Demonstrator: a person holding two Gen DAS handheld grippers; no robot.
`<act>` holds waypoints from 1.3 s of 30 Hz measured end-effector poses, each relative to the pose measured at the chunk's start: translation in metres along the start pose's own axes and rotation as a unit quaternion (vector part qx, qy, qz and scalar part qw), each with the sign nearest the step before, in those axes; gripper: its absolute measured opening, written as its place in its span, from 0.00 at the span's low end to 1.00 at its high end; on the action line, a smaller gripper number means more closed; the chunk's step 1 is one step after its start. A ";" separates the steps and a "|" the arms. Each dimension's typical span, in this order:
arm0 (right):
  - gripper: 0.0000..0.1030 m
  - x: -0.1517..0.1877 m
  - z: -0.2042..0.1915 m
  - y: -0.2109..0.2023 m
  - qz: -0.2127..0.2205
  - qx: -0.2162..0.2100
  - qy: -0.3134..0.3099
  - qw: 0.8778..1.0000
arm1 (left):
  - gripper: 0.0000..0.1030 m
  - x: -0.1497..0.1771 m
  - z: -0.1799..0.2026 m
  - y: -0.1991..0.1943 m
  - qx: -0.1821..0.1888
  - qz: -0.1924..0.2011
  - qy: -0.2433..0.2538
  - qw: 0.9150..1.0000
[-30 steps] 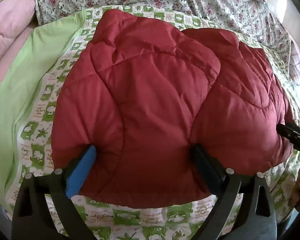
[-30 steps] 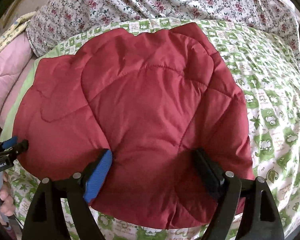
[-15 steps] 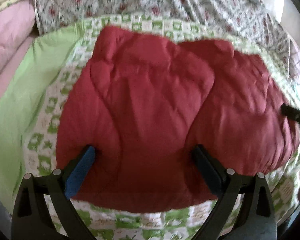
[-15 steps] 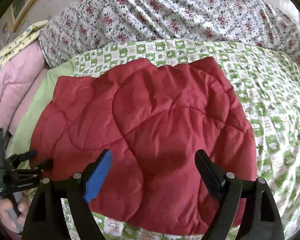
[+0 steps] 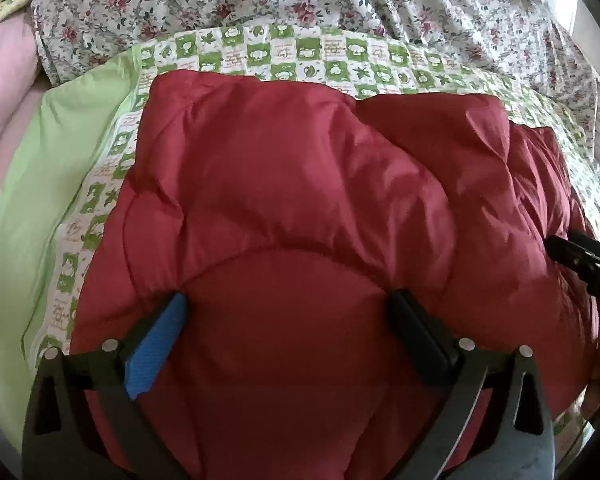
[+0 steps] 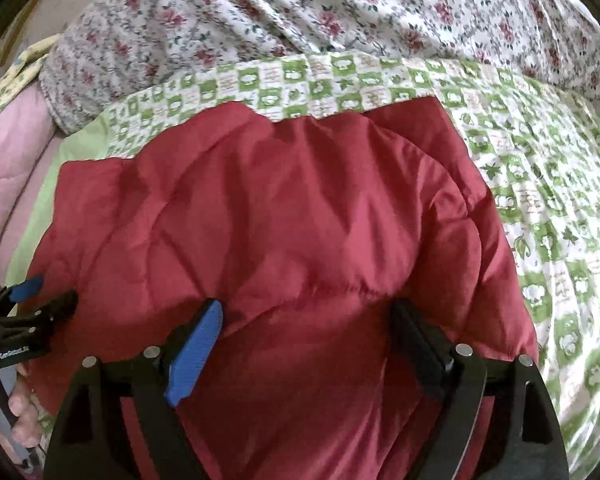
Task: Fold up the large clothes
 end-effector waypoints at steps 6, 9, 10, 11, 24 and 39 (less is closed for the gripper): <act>0.85 -0.007 0.008 0.008 0.004 -0.005 0.015 1.000 | 1.00 -0.007 0.000 0.011 -0.001 0.000 0.001 1.000; 0.84 -0.008 0.002 -0.008 0.020 -0.001 0.018 1.000 | 1.00 -0.007 0.001 0.013 -0.004 0.001 0.004 1.000; 0.84 -0.007 -0.002 -0.015 0.028 -0.001 0.014 1.000 | 1.00 -0.007 0.001 0.013 -0.004 0.002 0.004 1.000; 0.84 -0.006 -0.003 -0.019 0.032 0.001 0.010 0.999 | 1.00 -0.007 0.001 0.013 -0.003 0.003 0.004 1.000; 0.85 -0.007 0.012 0.009 0.017 -0.001 0.021 1.000 | 1.00 -0.012 0.003 0.020 -0.002 0.005 0.006 1.000; 0.84 0.008 0.003 -0.033 0.048 -0.006 0.022 0.999 | 1.00 0.028 -0.001 -0.035 0.026 0.009 -0.004 1.000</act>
Point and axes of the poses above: each gripper's, at about its wrist camera, not at the fingertips, and y roughly the way its jaws point, z to its right, x to its underside, the point moved 4 cm from there along y, roughly the way its jaws point, and after that the axes turned 4 degrees about -z, right-handed, at the moved point
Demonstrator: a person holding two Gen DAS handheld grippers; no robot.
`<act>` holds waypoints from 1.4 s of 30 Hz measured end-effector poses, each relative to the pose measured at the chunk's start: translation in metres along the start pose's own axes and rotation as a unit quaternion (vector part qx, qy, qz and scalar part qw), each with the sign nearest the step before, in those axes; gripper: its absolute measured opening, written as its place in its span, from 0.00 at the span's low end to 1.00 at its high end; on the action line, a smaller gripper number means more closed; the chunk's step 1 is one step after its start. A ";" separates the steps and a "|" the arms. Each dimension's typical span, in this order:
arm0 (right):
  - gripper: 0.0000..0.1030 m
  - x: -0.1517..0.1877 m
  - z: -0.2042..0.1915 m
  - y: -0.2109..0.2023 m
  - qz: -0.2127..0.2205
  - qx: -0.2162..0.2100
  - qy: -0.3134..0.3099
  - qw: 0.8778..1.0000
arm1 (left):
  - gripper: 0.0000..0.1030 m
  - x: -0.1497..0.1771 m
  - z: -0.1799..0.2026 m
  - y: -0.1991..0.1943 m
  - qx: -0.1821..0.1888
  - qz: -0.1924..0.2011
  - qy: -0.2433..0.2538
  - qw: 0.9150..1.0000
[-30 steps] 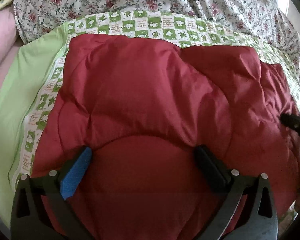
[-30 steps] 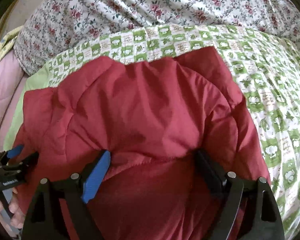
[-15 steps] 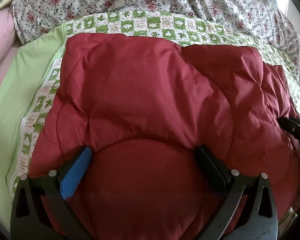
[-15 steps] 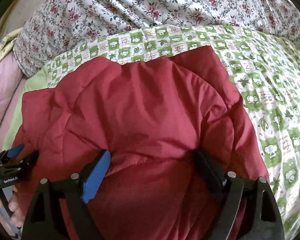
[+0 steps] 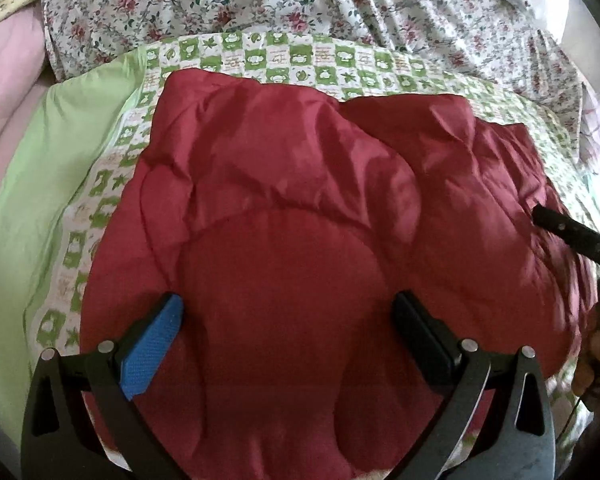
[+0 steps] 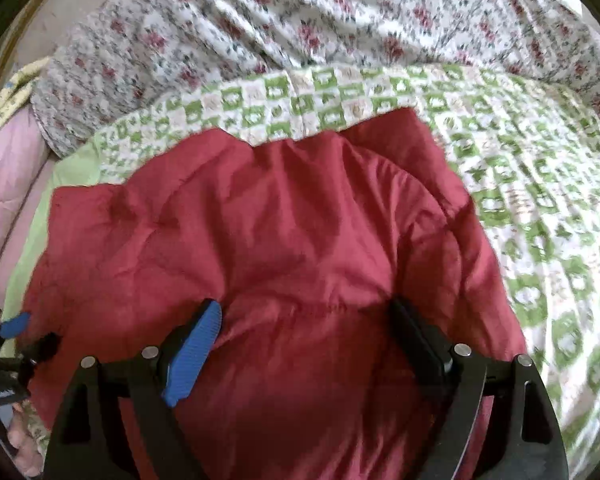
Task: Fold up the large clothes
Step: 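Withdraw both tools from the folded jacket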
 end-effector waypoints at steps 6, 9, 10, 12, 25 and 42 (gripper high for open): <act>0.86 0.029 -0.007 -0.048 0.008 -0.015 -0.018 1.000 | 1.00 0.025 0.001 -0.022 0.005 0.000 0.003 1.000; 0.86 0.050 -0.010 -0.063 0.003 -0.025 -0.027 0.999 | 1.00 0.043 0.001 -0.032 0.009 -0.005 0.003 1.000; 0.86 0.057 -0.012 -0.068 -0.001 -0.026 -0.031 0.999 | 1.00 0.049 0.001 -0.034 0.009 -0.008 0.004 1.000; 0.86 0.071 -0.014 -0.075 -0.007 -0.022 -0.040 0.999 | 1.00 0.057 0.001 -0.038 0.005 -0.011 0.006 1.000; 0.87 0.141 -0.025 -0.086 -0.086 -0.029 -0.057 0.994 | 1.00 0.109 0.008 -0.058 -0.011 -0.031 0.036 0.999; 0.99 0.128 -0.070 -0.173 0.003 -0.038 -0.125 0.991 | 1.00 0.104 0.022 -0.123 -0.008 0.019 0.010 1.000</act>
Point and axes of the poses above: each gripper's, at about its wrist camera, not at the fingertips, and y roughly the way its jaws point, z to its right, x to its underside, the point moved 4 cm from there along y, roughly the way its jaws point, and after that the axes turned 4 degrees about -z, right-handed, at the moved point
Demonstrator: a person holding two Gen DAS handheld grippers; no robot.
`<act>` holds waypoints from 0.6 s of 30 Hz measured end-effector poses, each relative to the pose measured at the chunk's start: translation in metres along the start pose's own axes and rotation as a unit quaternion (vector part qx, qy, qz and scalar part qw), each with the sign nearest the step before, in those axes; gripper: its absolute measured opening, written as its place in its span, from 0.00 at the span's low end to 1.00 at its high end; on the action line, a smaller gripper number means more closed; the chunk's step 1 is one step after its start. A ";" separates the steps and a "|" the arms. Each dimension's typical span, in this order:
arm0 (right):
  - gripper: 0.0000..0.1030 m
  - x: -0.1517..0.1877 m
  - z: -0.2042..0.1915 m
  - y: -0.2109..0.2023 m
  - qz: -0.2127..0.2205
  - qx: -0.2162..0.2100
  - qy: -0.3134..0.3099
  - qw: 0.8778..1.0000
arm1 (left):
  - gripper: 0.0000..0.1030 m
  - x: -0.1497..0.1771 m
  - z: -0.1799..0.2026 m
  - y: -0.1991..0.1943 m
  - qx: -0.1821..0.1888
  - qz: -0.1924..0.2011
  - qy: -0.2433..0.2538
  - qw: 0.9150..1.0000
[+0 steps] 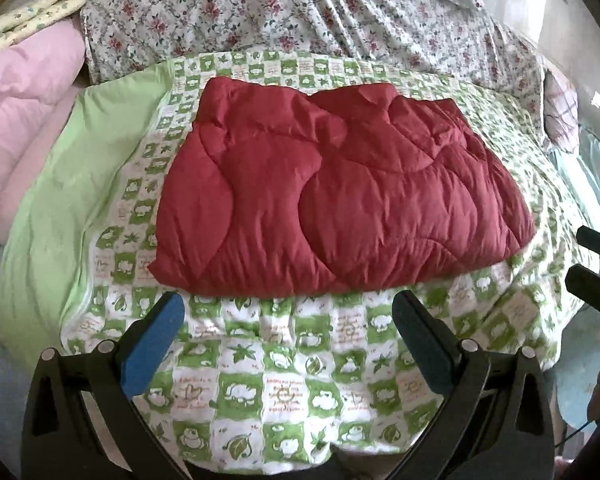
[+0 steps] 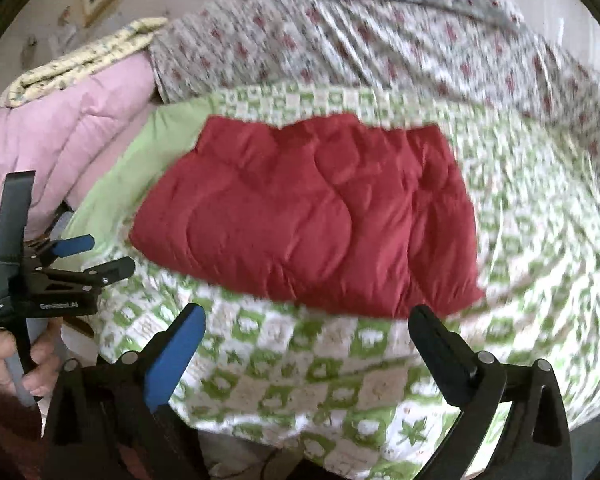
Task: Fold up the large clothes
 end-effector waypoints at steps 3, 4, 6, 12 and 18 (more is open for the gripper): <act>0.99 0.000 0.003 0.021 -0.020 0.002 0.007 1.000 | 1.00 0.000 -0.006 0.019 0.000 -0.023 -0.010 1.000; 0.99 0.001 0.005 0.030 -0.029 -0.002 0.013 1.000 | 1.00 0.001 -0.008 0.026 -0.004 -0.031 -0.014 0.999; 0.99 0.004 0.008 0.045 -0.041 -0.007 0.021 0.999 | 1.00 0.003 -0.011 0.037 -0.017 -0.045 -0.019 0.999; 0.99 0.005 0.012 0.083 -0.076 -0.009 0.030 0.997 | 1.00 -0.004 -0.011 0.059 -0.042 -0.060 -0.011 0.997; 0.99 -0.010 0.019 0.097 -0.078 -0.007 0.038 0.996 | 1.00 -0.021 -0.009 0.066 -0.052 -0.050 0.000 0.997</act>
Point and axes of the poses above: each gripper's, at about its wrist camera, not at the fingertips, and y roughly the way its jaws point, z to its right, x to its underside, the point moved 4 cm from there along y, roughly the way its jaws point, and after that the axes turned 4 degrees about -z, right-handed, at the moved point
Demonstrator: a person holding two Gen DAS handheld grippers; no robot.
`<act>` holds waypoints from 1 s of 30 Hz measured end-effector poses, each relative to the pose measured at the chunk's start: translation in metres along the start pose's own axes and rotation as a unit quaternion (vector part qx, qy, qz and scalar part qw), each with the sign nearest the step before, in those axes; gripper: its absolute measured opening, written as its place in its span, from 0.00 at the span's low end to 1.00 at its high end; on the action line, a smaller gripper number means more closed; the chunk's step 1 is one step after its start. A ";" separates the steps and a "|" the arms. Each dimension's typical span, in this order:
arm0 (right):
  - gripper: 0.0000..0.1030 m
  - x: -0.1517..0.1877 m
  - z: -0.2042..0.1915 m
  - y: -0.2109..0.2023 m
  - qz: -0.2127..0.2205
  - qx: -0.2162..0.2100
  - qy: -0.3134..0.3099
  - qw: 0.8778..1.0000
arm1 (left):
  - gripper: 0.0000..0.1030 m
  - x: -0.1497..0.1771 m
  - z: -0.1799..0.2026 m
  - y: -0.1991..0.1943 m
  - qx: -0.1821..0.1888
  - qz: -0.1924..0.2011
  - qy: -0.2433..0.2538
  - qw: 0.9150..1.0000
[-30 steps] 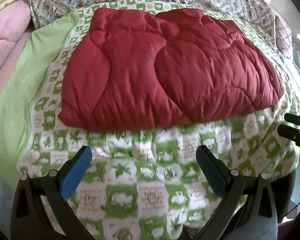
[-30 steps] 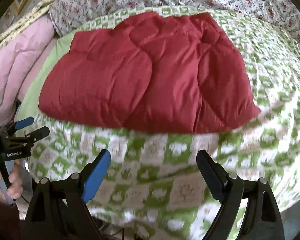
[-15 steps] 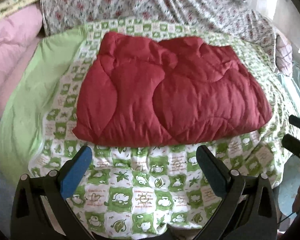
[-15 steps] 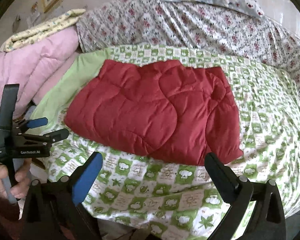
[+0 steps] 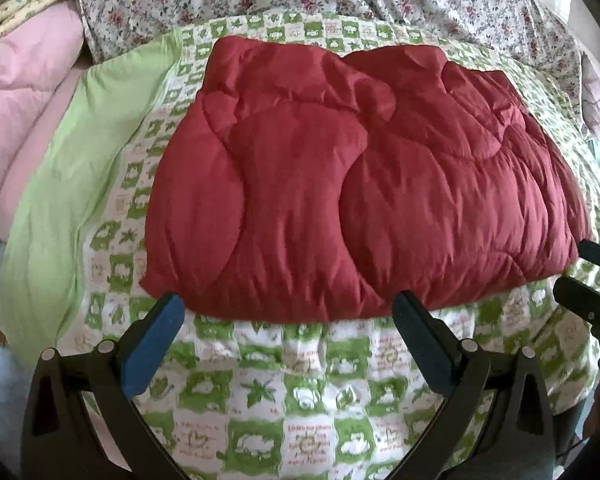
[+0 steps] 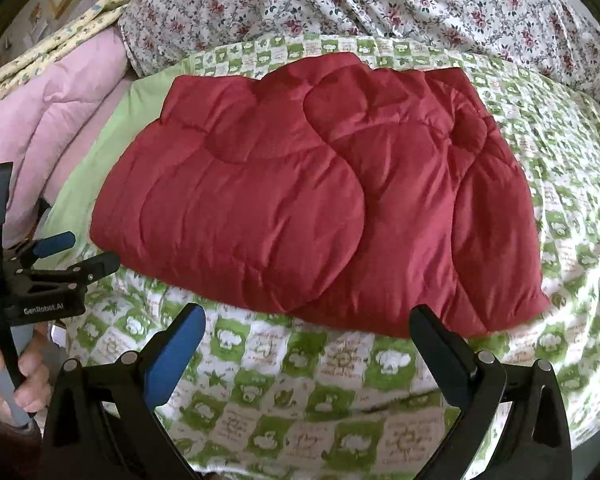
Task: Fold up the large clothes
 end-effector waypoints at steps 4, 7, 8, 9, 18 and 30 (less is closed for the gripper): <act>0.99 -0.014 0.012 0.013 -0.001 -0.002 0.019 1.000 | 1.00 -0.013 0.000 0.016 0.002 -0.005 -0.004 1.000; 0.99 -0.023 0.024 0.023 0.001 0.002 0.039 0.999 | 1.00 -0.021 -0.004 0.030 0.003 -0.015 -0.011 1.000; 0.99 -0.026 0.029 0.025 0.003 0.007 0.045 0.999 | 1.00 -0.022 -0.004 0.035 0.009 -0.020 -0.013 1.000; 0.99 -0.028 0.034 0.028 0.006 0.012 0.050 0.999 | 1.00 -0.024 -0.005 0.039 0.016 -0.023 -0.016 0.999; 1.00 -0.044 0.061 0.056 0.000 0.038 0.070 0.997 | 1.00 -0.043 -0.002 0.058 0.018 -0.022 -0.009 1.000; 1.00 -0.045 0.066 0.049 0.014 0.037 0.076 0.996 | 1.00 -0.043 -0.004 0.050 0.019 -0.011 -0.004 1.000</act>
Point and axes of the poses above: each gripper's, at about its wrist camera, not at the fingertips, and y roughly the way its jaws point, z to its right, x to its underside, the point moved 4 cm from there along y, roughly the way its jaws point, and after that the axes turned 4 degrees about -z, right-handed, at the moved point
